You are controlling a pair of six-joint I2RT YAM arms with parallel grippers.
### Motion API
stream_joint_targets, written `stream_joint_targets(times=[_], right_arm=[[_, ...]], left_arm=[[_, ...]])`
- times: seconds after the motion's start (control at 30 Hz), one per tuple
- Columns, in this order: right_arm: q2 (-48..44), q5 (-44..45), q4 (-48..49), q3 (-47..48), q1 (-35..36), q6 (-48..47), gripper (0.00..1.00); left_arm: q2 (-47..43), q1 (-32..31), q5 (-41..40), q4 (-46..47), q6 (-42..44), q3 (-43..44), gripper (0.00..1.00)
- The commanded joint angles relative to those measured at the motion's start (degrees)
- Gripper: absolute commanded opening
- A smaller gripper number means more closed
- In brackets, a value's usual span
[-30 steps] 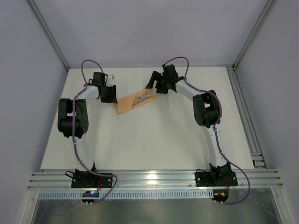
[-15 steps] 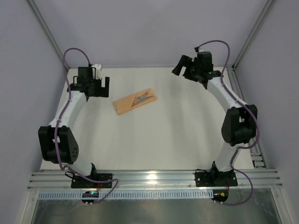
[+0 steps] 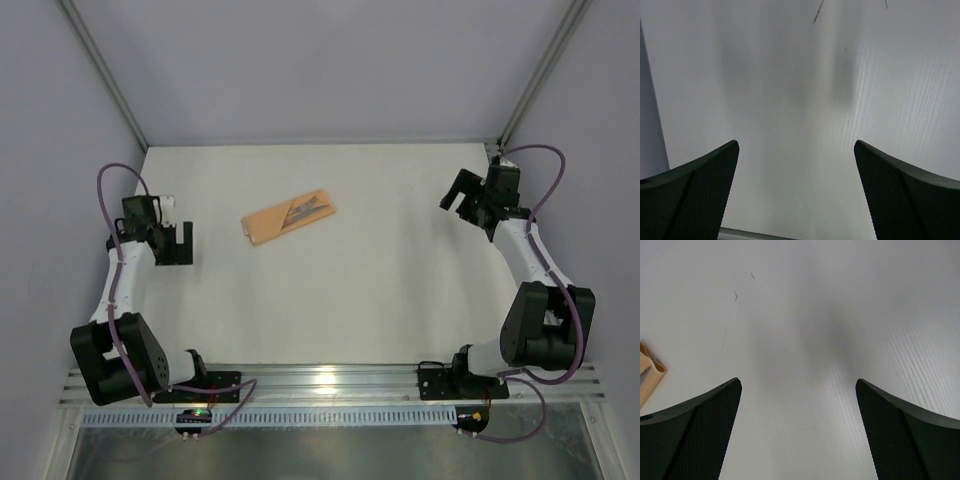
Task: Fold the napkin into a case and place the utensils inside
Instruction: Reset both arms
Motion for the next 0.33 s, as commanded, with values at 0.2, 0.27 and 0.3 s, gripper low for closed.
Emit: stream_joint_targets(times=[0.2,0.27,0.3], right_arm=[[-6.60,6.42,5.17,-5.64,0.34,-3.44,0.99],[-8.00,6.60,6.23,-6.52,0.34,-3.97,0.99],[-8.45,6.69,7.01,-7.31,0.34,-4.06,0.99]], left_arm=[[-5.83,0.77,1.92,-0.54,2.83,-6.39,0.99],[-5.75,0.77,2.00,-0.63,2.74,-6.48,0.99],[-5.57,0.68,2.26,-0.72,2.65,-6.48,0.99]])
